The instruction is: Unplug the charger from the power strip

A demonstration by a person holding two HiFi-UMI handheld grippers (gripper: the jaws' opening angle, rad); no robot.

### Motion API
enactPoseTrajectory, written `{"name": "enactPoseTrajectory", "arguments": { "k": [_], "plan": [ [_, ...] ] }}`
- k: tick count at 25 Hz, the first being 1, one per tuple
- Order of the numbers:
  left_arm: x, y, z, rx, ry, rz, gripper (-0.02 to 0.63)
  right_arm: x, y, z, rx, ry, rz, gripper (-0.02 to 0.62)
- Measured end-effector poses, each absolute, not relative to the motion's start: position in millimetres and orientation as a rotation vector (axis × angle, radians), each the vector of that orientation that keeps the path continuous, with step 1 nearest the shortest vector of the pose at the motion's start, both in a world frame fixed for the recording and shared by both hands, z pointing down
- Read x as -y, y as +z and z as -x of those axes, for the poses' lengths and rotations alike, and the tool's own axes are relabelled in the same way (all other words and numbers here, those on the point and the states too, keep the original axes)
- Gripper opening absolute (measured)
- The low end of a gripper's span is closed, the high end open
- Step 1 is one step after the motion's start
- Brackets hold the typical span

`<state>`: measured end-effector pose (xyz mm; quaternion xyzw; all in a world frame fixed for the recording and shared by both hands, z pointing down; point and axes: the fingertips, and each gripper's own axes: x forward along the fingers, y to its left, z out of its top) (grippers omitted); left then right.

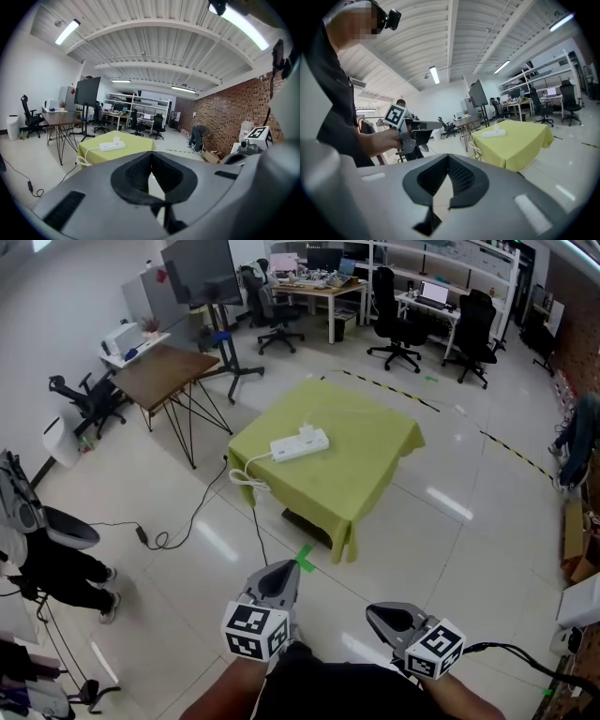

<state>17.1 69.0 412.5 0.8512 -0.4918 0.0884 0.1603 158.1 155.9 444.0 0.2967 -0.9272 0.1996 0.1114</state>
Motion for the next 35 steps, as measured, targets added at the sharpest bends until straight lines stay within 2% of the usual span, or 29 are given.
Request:
{"name": "enactPoseTrajectory", "arguments": {
  "k": [20,29,35],
  "plan": [
    [28.6,426.4,93.5,1.255,0.281,-2.514,0.006,-21.5,440.9,-8.9,2.709,0.503,-0.907,0.003],
    [47.4,436.5,136.7,1.321,0.239,-2.435,0.006,54.2,455.4,-0.7,2.630,0.413,-1.006,0.005],
    [76.2,434.9,176.7,1.445,0.251,-2.365,0.006,144.5,484.8,-7.0,2.535,0.362,-1.073,0.060]
  ]
}}
